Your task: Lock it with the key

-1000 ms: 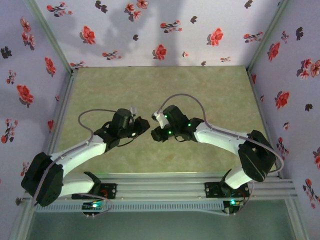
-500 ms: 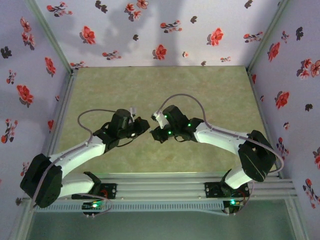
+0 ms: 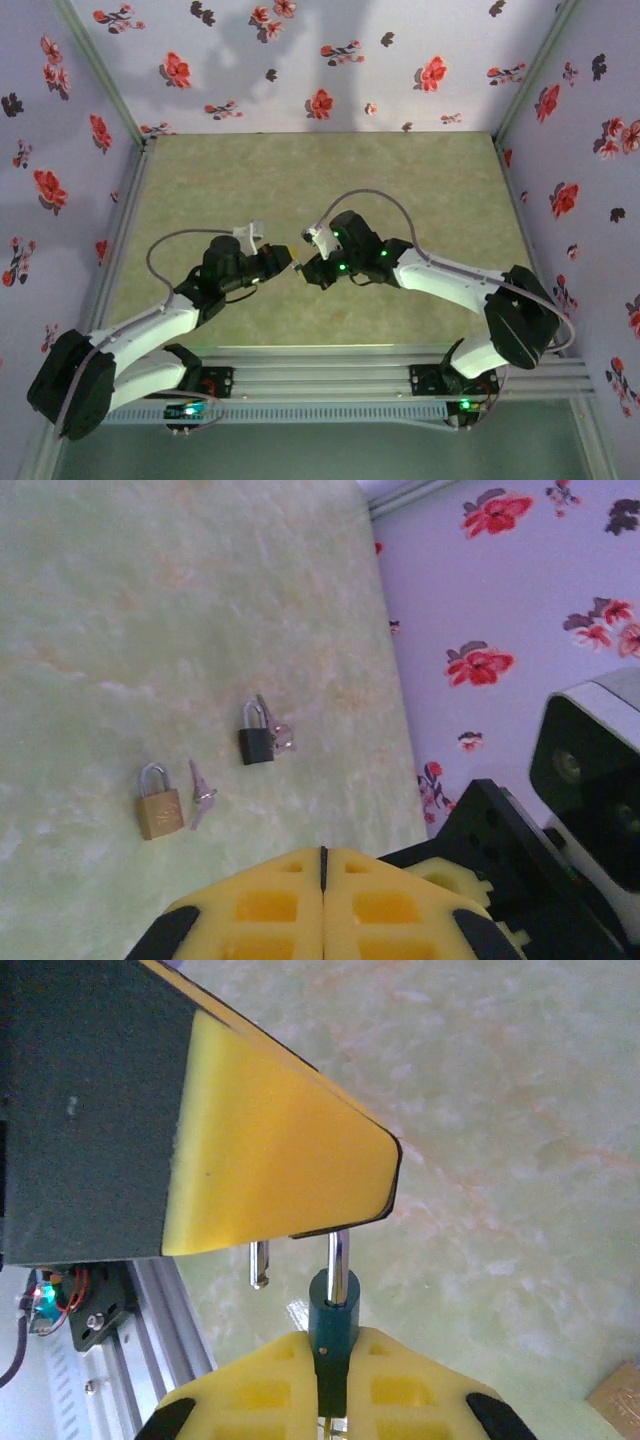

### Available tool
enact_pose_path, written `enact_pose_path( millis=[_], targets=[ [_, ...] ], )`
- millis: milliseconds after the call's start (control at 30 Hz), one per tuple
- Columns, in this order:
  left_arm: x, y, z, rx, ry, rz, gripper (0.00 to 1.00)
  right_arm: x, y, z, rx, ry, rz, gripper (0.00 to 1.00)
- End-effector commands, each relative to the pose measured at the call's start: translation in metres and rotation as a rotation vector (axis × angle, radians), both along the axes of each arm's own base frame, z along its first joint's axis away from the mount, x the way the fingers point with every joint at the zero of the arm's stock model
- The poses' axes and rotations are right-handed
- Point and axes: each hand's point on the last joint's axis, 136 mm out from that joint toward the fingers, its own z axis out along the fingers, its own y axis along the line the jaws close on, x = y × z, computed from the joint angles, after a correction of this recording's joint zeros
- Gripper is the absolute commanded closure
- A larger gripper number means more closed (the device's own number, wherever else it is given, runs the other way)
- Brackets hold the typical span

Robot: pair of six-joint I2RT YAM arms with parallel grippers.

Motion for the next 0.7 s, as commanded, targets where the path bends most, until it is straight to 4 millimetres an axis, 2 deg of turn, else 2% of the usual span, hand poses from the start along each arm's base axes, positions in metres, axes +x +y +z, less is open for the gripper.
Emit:
enact_pose_path(
  millis=[0,100,233,667],
  targets=[
    [0.006,0.009,0.022,-0.057,-0.145,0.022,1.0,-0.025,0.008,0.028,0.127,0.002,0.135,1.0],
    [0.003,0.016,0.029,-0.098,-0.201,0.037,1.0,-0.035,0.01,0.036,0.176,0.02,0.184,1.0],
    [-0.004,0.019,0.019,-0.085,-0.208,0.023,1.0,-0.048,0.01,0.048,0.247,0.046,0.247,1.0],
    [-0.021,0.024,0.025,-0.106,-0.294,-0.014,1.0,-0.071,0.01,0.072,0.399,0.128,0.385,1.0]
  ],
)
